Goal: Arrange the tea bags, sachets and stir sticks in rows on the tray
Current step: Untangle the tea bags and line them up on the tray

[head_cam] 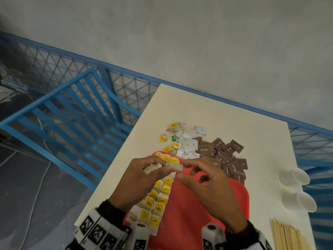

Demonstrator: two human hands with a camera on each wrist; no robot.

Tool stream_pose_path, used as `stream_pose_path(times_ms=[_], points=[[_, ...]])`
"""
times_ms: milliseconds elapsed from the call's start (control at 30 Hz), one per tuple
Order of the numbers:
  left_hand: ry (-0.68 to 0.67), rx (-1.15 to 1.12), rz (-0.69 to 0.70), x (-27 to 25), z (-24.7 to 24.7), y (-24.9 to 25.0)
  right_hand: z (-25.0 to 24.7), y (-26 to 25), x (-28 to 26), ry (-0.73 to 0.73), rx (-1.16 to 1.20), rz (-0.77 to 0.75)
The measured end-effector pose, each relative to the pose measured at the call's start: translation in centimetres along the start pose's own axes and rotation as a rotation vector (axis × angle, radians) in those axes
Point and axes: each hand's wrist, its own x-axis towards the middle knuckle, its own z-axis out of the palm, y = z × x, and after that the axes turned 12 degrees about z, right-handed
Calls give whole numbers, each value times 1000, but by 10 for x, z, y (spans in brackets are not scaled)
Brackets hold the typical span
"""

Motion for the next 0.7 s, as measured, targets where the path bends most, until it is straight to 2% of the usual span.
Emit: stream_pose_path(times_ms=[133,233,367,467,600,700], points=[[-32,31,-11,-3,-3,-8,23,3,-3,-54,3,-23],[-70,135,-28,-9,-13,-21,33,12,-3,-93,111,110],[-18,87,-175,-16,-26,-41,49,16,-3,-201,229,258],[-2,144,-240,-22,-39,-55,64,28,13,-177,243,382],[108,185,-352,-32,-66,-67,91,69,57,-76,169,553],[96,239,-418,-38,-85,-75,115,92,85,-66,193,694]])
